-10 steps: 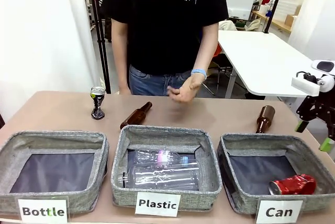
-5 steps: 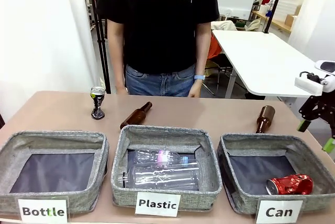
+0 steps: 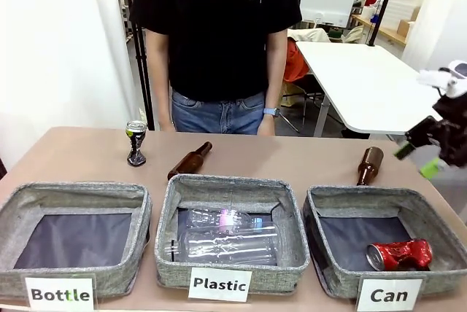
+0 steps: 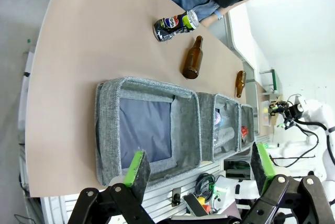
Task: Sort the can waste into the basket.
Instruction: Pick up the can waste from the table and place it in the right Fabric basket.
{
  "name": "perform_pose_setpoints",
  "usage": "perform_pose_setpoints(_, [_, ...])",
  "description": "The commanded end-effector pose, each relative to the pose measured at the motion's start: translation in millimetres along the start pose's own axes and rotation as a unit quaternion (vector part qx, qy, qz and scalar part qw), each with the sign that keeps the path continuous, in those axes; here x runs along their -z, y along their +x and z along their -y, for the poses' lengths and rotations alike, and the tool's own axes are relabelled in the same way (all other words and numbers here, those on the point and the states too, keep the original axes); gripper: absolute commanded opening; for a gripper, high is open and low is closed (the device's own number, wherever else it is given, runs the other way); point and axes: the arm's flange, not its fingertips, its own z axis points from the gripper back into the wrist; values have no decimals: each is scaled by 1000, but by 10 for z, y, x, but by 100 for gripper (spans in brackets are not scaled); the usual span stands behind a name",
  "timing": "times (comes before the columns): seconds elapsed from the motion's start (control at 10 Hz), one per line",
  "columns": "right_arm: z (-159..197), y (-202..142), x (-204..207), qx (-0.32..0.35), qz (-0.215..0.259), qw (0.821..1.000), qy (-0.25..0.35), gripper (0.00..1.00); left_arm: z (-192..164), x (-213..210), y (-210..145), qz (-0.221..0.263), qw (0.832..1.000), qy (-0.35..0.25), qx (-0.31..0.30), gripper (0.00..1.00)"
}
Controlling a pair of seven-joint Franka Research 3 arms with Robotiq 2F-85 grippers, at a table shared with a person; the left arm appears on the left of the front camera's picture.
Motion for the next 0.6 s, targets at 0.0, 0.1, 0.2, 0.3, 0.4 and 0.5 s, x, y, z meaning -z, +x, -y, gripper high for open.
perform_pose_setpoints(0.0, [352,95,-147,168,225,958,54,100,-5,-10,6,2,1000,-6,10,100])
perform_pose_setpoints(0.1, [445,31,-258,178,303,933,74,100,-5,-10,6,2,1000,-6,10,100])
perform_pose_setpoints(0.2, [493,-59,-366,187,365,908,86,100,-5,-10,6,2,1000,-6,10,100])
perform_pose_setpoints(0.3, [532,-161,-439,192,406,889,94,100,-5,-10,6,2,1000,-6,10,100])
perform_pose_setpoints(0.4, [569,-254,-490,208,439,868,105,100,-5,-10,6,2,1000,-6,10,100])
perform_pose_setpoints(0.5, [603,-317,-524,226,458,853,106,100,-5,-10,6,2,1000,-6,10,100])
